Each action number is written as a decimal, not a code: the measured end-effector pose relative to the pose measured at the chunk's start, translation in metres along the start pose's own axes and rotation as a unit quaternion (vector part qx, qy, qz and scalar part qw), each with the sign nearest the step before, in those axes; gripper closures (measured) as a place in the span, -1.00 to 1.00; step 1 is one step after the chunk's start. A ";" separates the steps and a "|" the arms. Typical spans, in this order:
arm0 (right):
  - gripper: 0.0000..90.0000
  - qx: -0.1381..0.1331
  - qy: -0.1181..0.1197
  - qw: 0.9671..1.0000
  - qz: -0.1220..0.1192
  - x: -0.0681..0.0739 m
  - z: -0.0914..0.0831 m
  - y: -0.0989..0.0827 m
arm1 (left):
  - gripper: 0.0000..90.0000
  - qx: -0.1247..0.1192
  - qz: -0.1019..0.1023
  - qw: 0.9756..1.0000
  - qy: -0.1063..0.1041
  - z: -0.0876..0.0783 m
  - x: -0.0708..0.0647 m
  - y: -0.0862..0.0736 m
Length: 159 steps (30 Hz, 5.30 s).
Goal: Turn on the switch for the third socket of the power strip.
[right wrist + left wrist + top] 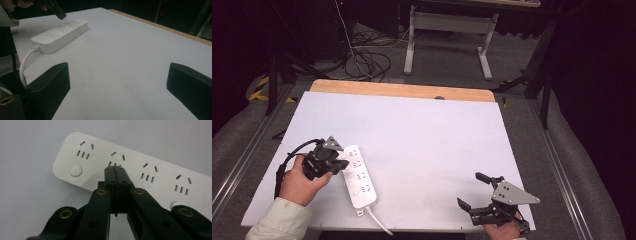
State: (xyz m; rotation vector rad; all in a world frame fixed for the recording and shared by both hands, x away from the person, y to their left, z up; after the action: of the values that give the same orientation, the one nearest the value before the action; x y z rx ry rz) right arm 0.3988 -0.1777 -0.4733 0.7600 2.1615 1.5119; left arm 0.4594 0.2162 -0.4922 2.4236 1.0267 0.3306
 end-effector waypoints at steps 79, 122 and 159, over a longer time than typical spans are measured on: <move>-0.88 0.002 0.009 1.000 -0.001 0.003 0.001 -0.001 | 0.81 -0.009 -0.008 1.000 0.009 0.008 -0.003 0.006; -0.88 -0.001 0.009 1.000 0.000 0.002 -0.001 -0.001 | -0.61 -0.210 0.032 0.977 0.034 -0.078 -0.015 0.017; -0.89 0.001 0.011 1.000 0.000 0.003 -0.001 -0.001 | -0.88 -0.285 0.023 0.958 0.000 -0.070 0.002 -0.083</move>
State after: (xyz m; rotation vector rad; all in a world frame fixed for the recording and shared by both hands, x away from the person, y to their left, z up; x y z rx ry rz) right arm 0.3963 -0.1768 -0.4741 0.7476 2.1785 1.5265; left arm 0.3825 0.2910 -0.4751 1.9243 0.7444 0.5566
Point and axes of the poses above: each handheld gripper's, and its own axes: z roughly forward along the jaws, y roughly out of its top, x roughly to its left, the point moved 8 cm from there along z, roughly forward along the jaws, and after that the axes turned 3 degrees about z, right-handed, at the moved point
